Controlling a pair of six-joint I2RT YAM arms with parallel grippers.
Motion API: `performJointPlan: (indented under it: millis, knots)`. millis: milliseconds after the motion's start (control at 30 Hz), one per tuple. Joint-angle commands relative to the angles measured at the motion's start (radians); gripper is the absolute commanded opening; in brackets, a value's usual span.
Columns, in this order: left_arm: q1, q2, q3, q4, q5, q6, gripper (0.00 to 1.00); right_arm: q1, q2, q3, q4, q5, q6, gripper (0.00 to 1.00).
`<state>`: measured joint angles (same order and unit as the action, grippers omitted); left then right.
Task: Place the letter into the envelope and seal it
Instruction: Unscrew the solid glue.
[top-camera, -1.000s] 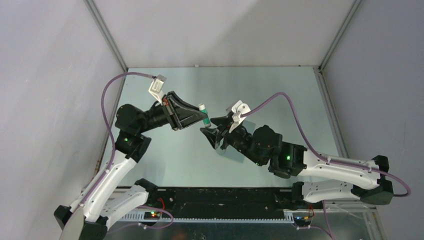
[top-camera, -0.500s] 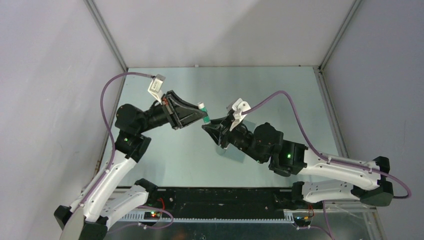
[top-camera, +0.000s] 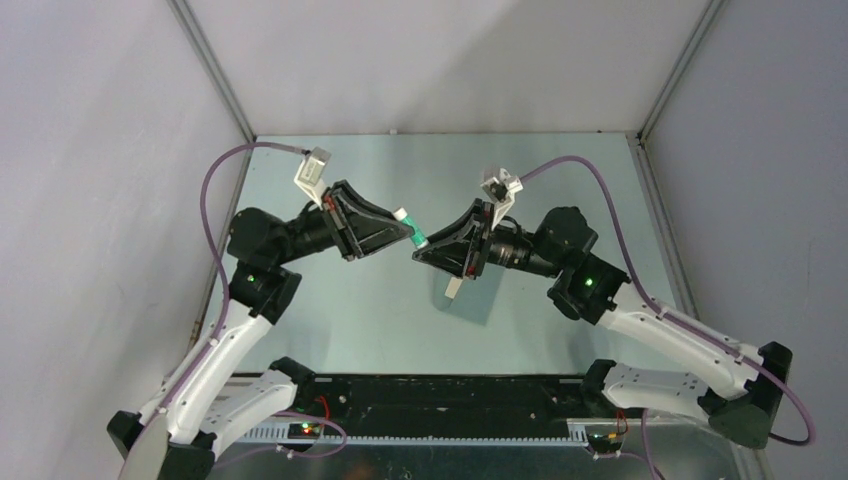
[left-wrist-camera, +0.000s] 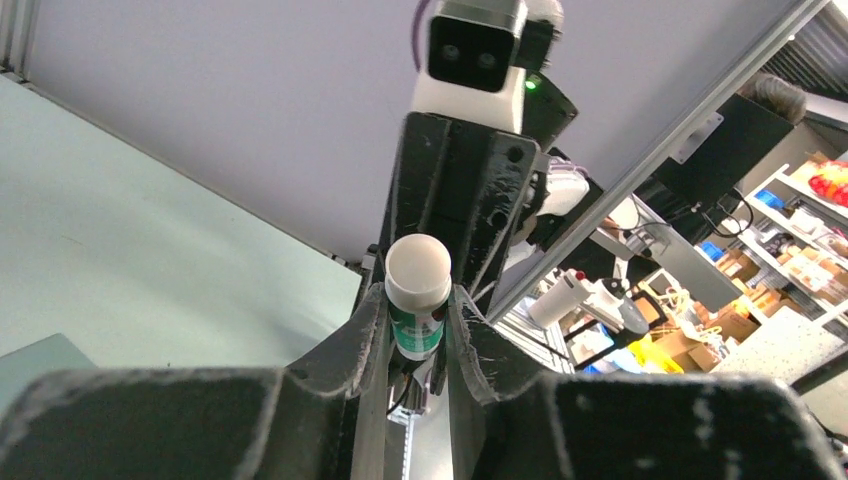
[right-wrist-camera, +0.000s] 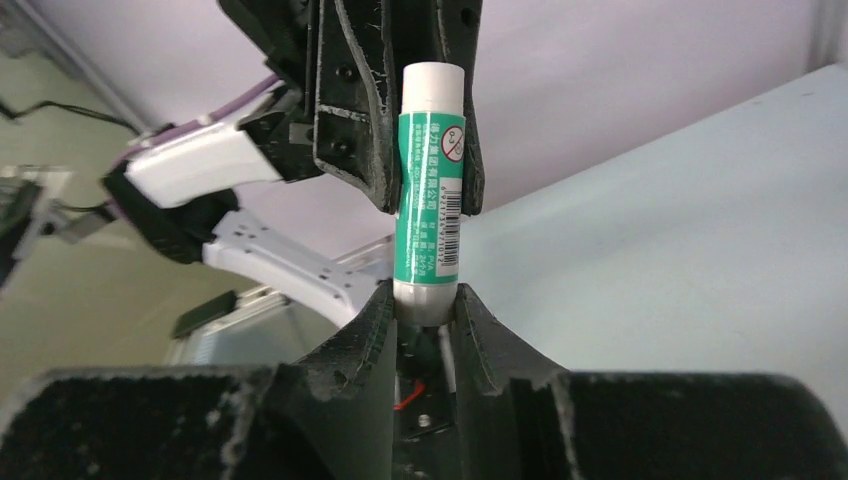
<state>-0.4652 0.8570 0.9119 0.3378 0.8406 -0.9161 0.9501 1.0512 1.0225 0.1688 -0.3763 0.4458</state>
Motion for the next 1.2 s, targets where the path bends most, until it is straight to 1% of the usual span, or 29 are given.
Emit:
performJointPlan:
  millis: [0,100,200,333,467,500,533,600,667,733,800,867,933,967,1000,1033,1067,1100,1133,1167]
  knots:
    - [-0.003,-0.008,0.036,0.104,0.053,-0.037,0.0,-0.081,0.044,-0.029,0.231,-0.274,0.225,0.0]
    - [-0.003,-0.009,0.024,0.129,0.054,-0.061,0.0,-0.103,0.094,-0.054,0.368,-0.352,0.347,0.0]
    - [-0.003,-0.013,0.01,0.175,0.054,-0.086,0.0,-0.117,0.14,-0.064,0.464,-0.409,0.43,0.0]
    - [-0.003,-0.013,0.002,0.219,0.054,-0.116,0.0,-0.124,0.216,-0.082,0.632,-0.459,0.562,0.0]
    - [-0.003,-0.011,-0.001,0.257,0.059,-0.143,0.0,-0.14,0.302,-0.11,0.865,-0.486,0.761,0.0]
    - [-0.003,-0.01,-0.001,0.267,0.062,-0.148,0.0,-0.146,0.336,-0.113,0.959,-0.488,0.794,0.0]
    - [-0.002,-0.009,-0.001,0.272,0.064,-0.155,0.0,-0.149,0.371,-0.116,1.006,-0.494,0.858,0.0]
    - [-0.003,-0.009,-0.002,0.28,0.067,-0.16,0.0,-0.157,0.419,-0.12,1.16,-0.495,0.938,0.0]
    - [-0.003,-0.009,-0.003,0.288,0.069,-0.168,0.0,-0.165,0.462,-0.121,1.246,-0.492,0.999,0.0]
    - [-0.003,-0.009,-0.004,0.296,0.073,-0.174,0.0,-0.172,0.495,-0.12,1.289,-0.487,1.033,0.0]
    - [-0.003,-0.009,-0.006,0.304,0.075,-0.18,0.0,-0.175,0.509,-0.12,1.299,-0.485,1.042,0.0]
    - [-0.003,-0.01,-0.005,0.308,0.076,-0.182,0.0,-0.178,0.513,-0.121,1.299,-0.486,1.043,0.03]
    - [-0.003,-0.009,-0.005,0.307,0.076,-0.182,0.0,-0.182,0.507,-0.121,1.29,-0.489,1.038,0.09]
    - [-0.003,-0.009,-0.005,0.306,0.074,-0.18,0.0,-0.183,0.503,-0.124,1.278,-0.489,1.024,0.18]
    - [-0.003,-0.01,-0.004,0.299,0.072,-0.178,0.0,-0.185,0.484,-0.129,1.241,-0.488,1.009,0.3]
    - [-0.003,-0.01,-0.002,0.291,0.066,-0.169,0.0,-0.187,0.468,-0.146,1.21,-0.476,0.958,0.35]
    - [-0.002,-0.012,0.0,0.27,0.062,-0.163,0.0,-0.186,0.424,-0.155,1.114,-0.466,0.923,0.46]
    - [-0.001,-0.014,0.006,0.257,0.055,-0.145,0.0,-0.186,0.368,-0.178,1.055,-0.435,0.83,0.51]
    - [-0.001,-0.015,0.01,0.227,0.051,-0.135,0.0,-0.184,0.332,-0.197,0.913,-0.414,0.775,0.58]
    - [0.0,-0.02,0.015,0.208,0.036,-0.112,0.0,-0.181,0.262,-0.203,0.748,-0.365,0.672,0.61]
